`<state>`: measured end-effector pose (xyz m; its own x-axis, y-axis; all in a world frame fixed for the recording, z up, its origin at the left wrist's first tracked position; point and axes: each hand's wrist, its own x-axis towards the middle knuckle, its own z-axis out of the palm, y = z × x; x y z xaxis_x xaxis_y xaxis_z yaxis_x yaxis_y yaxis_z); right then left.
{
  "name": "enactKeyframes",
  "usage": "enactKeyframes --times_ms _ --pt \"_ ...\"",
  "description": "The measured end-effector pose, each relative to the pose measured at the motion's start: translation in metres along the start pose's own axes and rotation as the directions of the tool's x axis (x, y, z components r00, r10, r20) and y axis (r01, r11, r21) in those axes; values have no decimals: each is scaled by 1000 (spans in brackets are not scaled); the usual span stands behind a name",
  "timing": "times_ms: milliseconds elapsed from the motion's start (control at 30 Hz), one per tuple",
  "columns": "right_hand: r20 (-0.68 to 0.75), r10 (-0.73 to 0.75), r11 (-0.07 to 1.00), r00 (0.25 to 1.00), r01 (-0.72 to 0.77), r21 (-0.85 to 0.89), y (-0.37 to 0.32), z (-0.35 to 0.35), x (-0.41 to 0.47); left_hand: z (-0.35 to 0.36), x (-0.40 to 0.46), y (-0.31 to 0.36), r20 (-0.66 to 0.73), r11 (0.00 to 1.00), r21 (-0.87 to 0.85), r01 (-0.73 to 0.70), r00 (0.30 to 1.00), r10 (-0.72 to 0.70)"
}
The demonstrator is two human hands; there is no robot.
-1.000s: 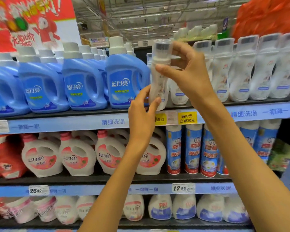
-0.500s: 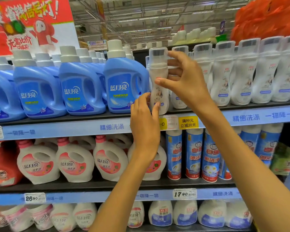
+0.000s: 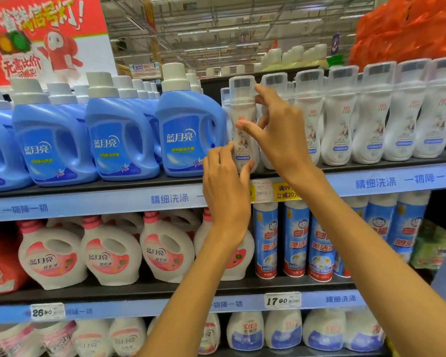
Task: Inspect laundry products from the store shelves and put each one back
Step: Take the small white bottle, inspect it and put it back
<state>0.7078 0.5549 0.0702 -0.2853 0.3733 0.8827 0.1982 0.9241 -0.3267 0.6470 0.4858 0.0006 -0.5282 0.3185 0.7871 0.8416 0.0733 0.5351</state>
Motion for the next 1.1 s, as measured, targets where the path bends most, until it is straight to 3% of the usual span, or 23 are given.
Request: enactKeyframes --times_ms 267,400,467,533,600,700,933,1100 --pt "-54 -2 998 999 5 55 -2 -1 -4 0 4 4 48 998 58 8 999 -10" --pt "-221 -25 996 975 44 81 4 -21 0 -4 4 8 64 993 -108 45 997 -38" --pt "-266 -64 998 962 63 -9 8 -33 8 -5 5 13 22 987 -162 17 1000 -13" --pt "-202 -144 953 969 82 -291 13 -41 20 -4 7 20 -16 980 -195 -44 999 42" --pt "-36 -144 857 989 106 -504 20 -44 29 -2 8 27 -20 972 -213 -102 995 100" --pt "116 -80 814 990 132 -566 27 -42 33 4 6 34 -18 963 -219 -156 988 156" --pt "64 -152 847 986 164 -506 28 -49 20 13 -5 30 87 978 -153 -139 984 154" --pt "-61 -198 976 978 191 -104 16 -53 -1 15 -11 30 85 979 -175 -105 989 121"
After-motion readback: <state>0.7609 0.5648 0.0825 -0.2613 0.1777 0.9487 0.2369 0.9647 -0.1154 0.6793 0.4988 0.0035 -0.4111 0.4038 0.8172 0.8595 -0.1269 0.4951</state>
